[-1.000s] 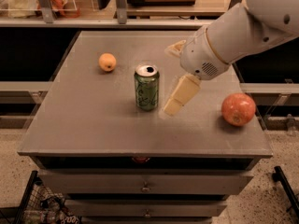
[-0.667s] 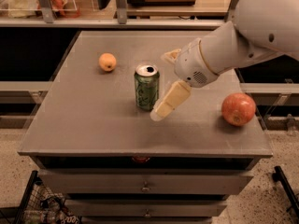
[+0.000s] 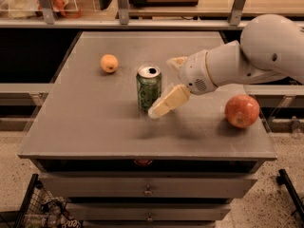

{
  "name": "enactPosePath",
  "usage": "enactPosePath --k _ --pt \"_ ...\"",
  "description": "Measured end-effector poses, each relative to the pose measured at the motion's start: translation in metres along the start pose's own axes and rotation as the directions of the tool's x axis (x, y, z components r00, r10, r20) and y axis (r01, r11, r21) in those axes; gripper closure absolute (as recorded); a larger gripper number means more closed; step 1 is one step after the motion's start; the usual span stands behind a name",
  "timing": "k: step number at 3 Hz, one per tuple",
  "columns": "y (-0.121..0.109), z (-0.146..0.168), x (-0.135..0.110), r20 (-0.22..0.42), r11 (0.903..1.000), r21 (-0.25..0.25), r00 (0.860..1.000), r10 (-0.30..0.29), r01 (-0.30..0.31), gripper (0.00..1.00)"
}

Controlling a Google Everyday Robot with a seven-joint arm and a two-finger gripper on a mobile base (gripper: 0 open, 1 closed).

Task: Knock green can over

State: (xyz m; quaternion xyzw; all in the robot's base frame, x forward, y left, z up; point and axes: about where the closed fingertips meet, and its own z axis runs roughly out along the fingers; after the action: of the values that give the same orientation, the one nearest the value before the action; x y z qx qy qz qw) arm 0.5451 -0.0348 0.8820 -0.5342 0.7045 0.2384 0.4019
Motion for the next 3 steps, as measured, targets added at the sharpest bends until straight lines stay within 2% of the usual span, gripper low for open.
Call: enactPosePath --k 1,3 --pt "-0.0048 0.0024 -0.007 0.077 0.9995 0.011 0.997 0.029 -0.029 0.0" --pt "-0.0019 0.0096 -0.0154 0.163 0.9989 0.0 0.986 0.047 -0.048 0.0"
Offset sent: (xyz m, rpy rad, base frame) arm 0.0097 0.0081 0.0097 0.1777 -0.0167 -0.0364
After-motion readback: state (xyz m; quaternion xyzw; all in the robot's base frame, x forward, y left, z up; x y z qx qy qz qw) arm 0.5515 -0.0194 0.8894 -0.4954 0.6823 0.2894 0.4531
